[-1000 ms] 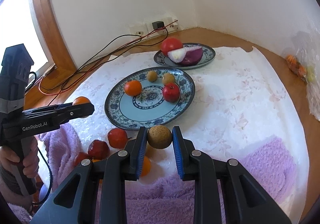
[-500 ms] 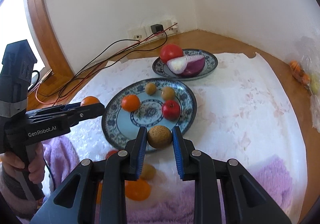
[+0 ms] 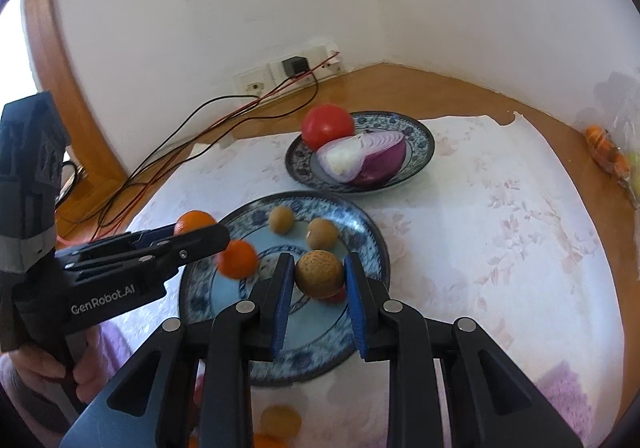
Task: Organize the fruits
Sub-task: 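Carry the orange and longan onto the blue plate with both tools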
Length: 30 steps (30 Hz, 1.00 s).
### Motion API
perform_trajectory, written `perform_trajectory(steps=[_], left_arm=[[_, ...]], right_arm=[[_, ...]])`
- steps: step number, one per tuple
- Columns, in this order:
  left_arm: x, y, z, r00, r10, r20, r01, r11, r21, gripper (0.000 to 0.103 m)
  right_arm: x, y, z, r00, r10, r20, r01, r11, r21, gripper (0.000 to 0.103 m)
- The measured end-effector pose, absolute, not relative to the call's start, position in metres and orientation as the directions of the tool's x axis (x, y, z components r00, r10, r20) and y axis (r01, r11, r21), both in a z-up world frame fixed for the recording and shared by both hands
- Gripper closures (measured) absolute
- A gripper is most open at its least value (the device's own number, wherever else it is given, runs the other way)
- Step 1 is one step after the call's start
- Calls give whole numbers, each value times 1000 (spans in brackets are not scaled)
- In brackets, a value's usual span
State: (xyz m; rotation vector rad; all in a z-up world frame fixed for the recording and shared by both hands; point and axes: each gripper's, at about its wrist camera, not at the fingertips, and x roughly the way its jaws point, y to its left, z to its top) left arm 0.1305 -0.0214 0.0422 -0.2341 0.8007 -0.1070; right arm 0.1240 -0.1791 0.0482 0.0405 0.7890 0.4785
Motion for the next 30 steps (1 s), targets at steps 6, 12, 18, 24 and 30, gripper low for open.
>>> perform_trajectory(steps=[6,12,18,24,30], left_arm=[[144,-17,33,688,-184,-703,-15,964,-267,67],[146,-17,29,697,-192,-691,-2,963,-270,67],[149,-15,26,697,-194,-690,-10,960,-279,67],[152,-10,23,690,-186,-700,-35,957,-289,67],[157,-11,15,662,-193,-724,-38,956,-290,67]], right_arm=[[142,-175,42,623,399,-672,-369,908,197,76],[152,-172,31,617,382,-688,-353,916,191,76],[156,-174,27,605,382,-699,-341,917,207,76],[158,-173,25,599,381,-704,-341,917,207,76],[158,-172,23,591,382,-711,-340,917,209,76]])
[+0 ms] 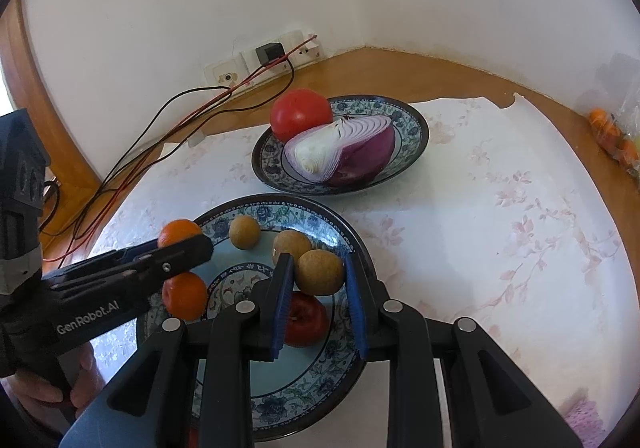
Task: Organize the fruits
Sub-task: 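Carry the orange and longan onto the blue plate with both tools, then open both tools to release the orange and longan on the plate, then withdraw both tools from the plate toward the fruit on the towel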
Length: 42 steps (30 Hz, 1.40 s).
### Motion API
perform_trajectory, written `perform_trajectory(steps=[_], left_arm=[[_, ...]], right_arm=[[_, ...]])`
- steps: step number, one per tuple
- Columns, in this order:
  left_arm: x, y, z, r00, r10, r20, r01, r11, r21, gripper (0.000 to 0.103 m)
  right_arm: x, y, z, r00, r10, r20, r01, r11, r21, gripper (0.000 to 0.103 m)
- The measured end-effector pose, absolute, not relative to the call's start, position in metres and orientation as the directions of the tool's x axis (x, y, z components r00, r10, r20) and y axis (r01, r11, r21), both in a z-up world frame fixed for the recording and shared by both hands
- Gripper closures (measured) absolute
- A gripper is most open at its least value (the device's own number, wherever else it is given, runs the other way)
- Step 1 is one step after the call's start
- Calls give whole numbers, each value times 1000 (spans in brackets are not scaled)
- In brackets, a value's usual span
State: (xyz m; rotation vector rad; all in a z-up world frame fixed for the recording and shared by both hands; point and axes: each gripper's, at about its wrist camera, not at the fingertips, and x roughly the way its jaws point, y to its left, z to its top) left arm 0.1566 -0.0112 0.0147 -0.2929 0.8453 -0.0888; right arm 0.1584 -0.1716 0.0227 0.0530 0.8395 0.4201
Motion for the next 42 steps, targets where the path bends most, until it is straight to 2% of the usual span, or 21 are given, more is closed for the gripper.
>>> perform_trajectory(steps=[13,16,19,24,32,42], left_arm=[[156,-9,11,651,-207,-730,-35,953,-302,67],[155,-11,11,651,-214,-728,-24,953,-301,67],[155,-11,11,652,-216,-727,-22,953,-303,67],[156,-11,9,643,-227,-731,-21,949,-313,59],[155,-17,11,632,-209,-746,-10,961,-278,52],[140,-23,24,625,-187,-758,-11,969,-248,51]], right_arm=[[157,-169,22,583,387,-714,-348,913,212,76],[156,-168,22,582,384,-717,-347,914,208,69],[156,-169,21,578,389,-717,-346,913,216,67],[155,-170,21,582,390,-714,-341,914,221,62],[153,-171,24,590,390,-707,-336,915,224,55],[142,-171,32,598,404,-692,-349,909,228,55]])
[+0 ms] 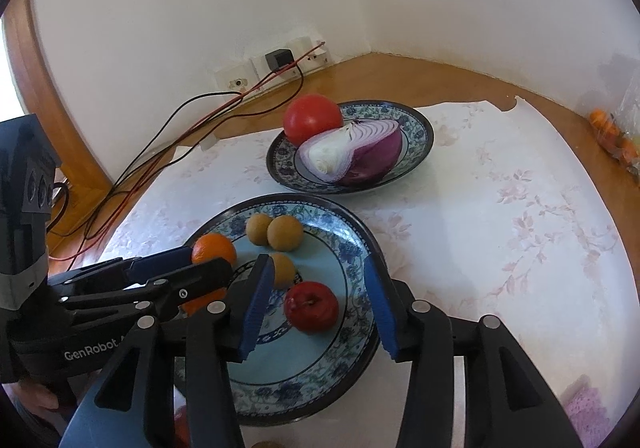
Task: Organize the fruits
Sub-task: 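Withdraw both tools from the plate toward the fruit on the towel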
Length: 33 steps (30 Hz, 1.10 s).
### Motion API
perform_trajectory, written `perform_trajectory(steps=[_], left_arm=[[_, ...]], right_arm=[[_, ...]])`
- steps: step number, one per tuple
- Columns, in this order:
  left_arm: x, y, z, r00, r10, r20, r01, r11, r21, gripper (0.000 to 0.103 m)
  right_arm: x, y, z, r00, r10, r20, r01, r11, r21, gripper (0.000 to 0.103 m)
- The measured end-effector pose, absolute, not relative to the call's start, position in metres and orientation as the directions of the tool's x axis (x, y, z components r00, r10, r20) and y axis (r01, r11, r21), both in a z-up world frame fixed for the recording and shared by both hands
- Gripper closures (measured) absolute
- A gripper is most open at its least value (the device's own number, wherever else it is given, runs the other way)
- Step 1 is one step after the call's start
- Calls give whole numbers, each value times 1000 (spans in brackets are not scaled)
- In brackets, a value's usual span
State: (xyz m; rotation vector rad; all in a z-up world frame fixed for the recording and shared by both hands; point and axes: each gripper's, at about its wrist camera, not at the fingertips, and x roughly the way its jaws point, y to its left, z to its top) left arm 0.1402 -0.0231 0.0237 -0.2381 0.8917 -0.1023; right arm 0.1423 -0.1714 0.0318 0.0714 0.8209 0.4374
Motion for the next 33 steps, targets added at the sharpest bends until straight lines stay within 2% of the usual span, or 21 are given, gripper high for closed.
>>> perform_trajectory(steps=[16,33], left_arm=[[93,-13,36,609,-151,-778,-56,971,-233,51],[47,-18,41,606,-119,-787,-54,980,-190,51]], right_arm=[[101,-180,50,604,436,-667,-377,894,242,50],[62,-184,51,577,445,-685,-402,884,237,49]])
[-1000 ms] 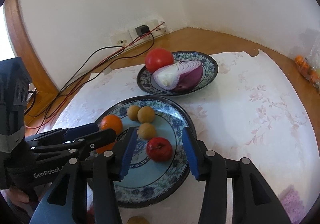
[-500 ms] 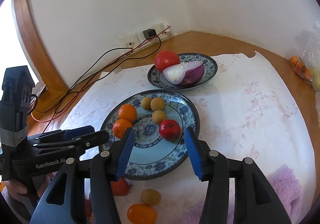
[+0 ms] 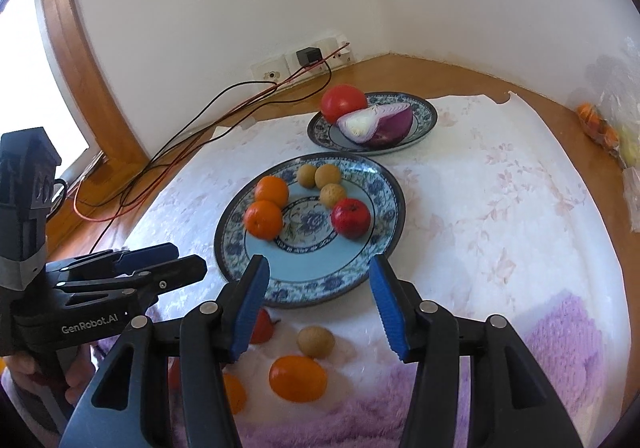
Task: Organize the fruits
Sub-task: 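Withdraw both tools from the plate toward the fruit on the towel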
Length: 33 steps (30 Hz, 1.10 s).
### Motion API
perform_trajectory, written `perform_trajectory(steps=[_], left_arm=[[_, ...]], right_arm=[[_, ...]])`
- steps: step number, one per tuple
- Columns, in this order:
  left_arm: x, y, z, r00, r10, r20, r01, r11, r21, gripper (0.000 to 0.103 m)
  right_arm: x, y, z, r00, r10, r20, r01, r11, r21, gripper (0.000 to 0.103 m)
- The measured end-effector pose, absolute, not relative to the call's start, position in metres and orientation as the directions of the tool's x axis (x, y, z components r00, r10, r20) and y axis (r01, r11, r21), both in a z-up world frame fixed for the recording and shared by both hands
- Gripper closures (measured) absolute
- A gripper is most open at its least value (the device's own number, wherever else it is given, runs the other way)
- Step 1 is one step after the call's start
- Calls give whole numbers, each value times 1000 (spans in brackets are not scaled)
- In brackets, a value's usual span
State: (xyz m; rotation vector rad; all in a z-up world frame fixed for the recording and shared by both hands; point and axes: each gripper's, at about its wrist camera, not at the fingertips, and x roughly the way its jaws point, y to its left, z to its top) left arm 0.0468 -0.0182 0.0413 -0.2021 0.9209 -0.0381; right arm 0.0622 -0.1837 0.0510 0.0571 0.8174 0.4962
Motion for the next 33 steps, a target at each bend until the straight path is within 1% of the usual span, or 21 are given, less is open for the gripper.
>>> perform_trajectory(steps=[13,21,25,33], left_arm=[[22,-20,34,589,-103,-801,-62,983,-172,51],[6,-21,28,567,-121,-815,-61,980,-188,51],[-2,-24,27,556,-151,-817,-46,976,-211,51],[-20,-34,32,574,-170,-801,17,980,-196,51]], right_arm=[[38,-191,45,554,447,-702,-408,881,239,49],[24,-199,41,557,435,-707,-396,888,234,49],[19,-202,37,552,431,-714,-388,890,238,49],[14,-207,35,554,427,-714,-380,893,240,49]])
